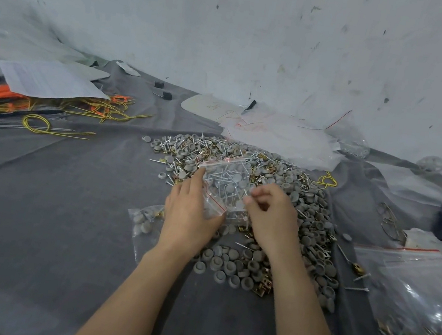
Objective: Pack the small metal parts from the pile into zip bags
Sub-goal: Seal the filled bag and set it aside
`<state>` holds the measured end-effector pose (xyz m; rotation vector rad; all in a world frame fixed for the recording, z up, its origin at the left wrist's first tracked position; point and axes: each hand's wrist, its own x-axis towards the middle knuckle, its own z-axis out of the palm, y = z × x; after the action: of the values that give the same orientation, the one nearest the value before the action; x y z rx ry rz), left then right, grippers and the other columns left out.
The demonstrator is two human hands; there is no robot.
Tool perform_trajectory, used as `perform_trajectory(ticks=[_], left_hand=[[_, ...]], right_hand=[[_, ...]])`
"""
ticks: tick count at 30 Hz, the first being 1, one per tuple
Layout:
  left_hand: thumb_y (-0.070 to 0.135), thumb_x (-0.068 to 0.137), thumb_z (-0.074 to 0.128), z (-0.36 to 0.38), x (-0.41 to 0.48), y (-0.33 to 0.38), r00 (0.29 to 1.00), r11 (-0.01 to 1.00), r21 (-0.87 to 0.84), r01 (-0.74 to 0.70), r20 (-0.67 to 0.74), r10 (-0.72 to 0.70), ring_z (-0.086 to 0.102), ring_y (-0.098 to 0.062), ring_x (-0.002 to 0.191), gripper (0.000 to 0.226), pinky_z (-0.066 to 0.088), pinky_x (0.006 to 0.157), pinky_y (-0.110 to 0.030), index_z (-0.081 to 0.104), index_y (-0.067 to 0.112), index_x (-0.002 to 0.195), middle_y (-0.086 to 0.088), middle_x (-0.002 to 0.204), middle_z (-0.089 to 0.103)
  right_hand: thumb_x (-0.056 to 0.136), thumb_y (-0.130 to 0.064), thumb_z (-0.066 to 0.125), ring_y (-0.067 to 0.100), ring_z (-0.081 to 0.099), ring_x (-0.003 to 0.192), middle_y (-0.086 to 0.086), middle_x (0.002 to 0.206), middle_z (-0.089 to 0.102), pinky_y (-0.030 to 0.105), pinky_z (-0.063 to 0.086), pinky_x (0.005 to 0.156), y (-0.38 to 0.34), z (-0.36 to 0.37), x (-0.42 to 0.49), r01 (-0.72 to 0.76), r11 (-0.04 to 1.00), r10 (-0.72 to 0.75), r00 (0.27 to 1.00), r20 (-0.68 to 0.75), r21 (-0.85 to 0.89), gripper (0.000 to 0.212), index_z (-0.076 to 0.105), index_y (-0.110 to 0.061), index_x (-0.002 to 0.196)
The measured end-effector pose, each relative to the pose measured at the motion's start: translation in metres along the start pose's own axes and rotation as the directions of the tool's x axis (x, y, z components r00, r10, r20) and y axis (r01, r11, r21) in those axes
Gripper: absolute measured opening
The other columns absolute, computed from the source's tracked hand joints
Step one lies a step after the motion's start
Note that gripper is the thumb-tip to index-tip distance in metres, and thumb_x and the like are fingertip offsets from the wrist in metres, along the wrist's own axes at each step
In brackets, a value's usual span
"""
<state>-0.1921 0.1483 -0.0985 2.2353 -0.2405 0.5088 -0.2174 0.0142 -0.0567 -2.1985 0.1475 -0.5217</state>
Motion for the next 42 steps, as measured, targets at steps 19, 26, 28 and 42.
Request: perform_trajectory(ticks=[19,26,28,42], left_hand=[[0.051,0.066,0.073,-0.094,0.022,0.015,0.995,0.843,-0.538,0.010,0.092,0.047,0.048,0.002,0.119,0.102,0.040,0.095,-0.015,0.022,0.019,0.149,0.004,0.134,0.047],[0.012,0.092,0.060,-0.107,0.043,0.050,0.987,0.734,-0.670,-0.109,0.016,0.161,0.061,0.003,0.067,0.013,0.046,0.070,-0.010,0.062,0.015,0.080,0.013,0.064,0.068],[0.018,0.092,0.061,-0.102,0.043,0.069,0.975,0.751,-0.640,-0.163,0.014,0.224,0.062,0.002,0.068,0.015,0.047,0.069,-0.013,0.061,0.021,0.078,0.015,0.066,0.068],[0.017,0.091,0.062,-0.070,0.022,0.157,0.872,0.808,-0.470,-0.355,0.145,0.468,0.067,-0.012,0.075,0.015,0.052,0.073,-0.029,0.061,0.024,0.077,0.010,0.067,0.067]], right_hand=[[0.091,-0.023,0.062,0.012,0.066,0.083,-0.005,0.082,0.069,0.026,0.053,0.076,-0.091,-0.012,0.013,0.282,0.953,-0.301,0.930,0.212,0.114,0.016,0.062,-0.029,0.077],[0.092,-0.017,0.060,0.016,0.068,0.088,0.001,0.086,0.071,0.046,0.053,0.089,-0.093,-0.059,0.007,0.306,0.931,-0.308,0.951,-0.022,0.200,0.017,0.061,-0.028,0.079],[0.092,-0.019,0.060,0.005,0.067,0.083,-0.006,0.085,0.070,0.039,0.054,0.087,-0.087,-0.073,0.003,0.282,0.948,-0.273,0.959,-0.076,0.149,0.016,0.061,-0.029,0.080],[0.091,-0.022,0.062,0.002,0.058,0.090,-0.012,0.090,0.063,0.026,0.044,0.088,-0.070,-0.142,-0.031,0.182,0.966,-0.210,0.966,-0.147,-0.182,0.006,0.068,-0.020,0.092]])
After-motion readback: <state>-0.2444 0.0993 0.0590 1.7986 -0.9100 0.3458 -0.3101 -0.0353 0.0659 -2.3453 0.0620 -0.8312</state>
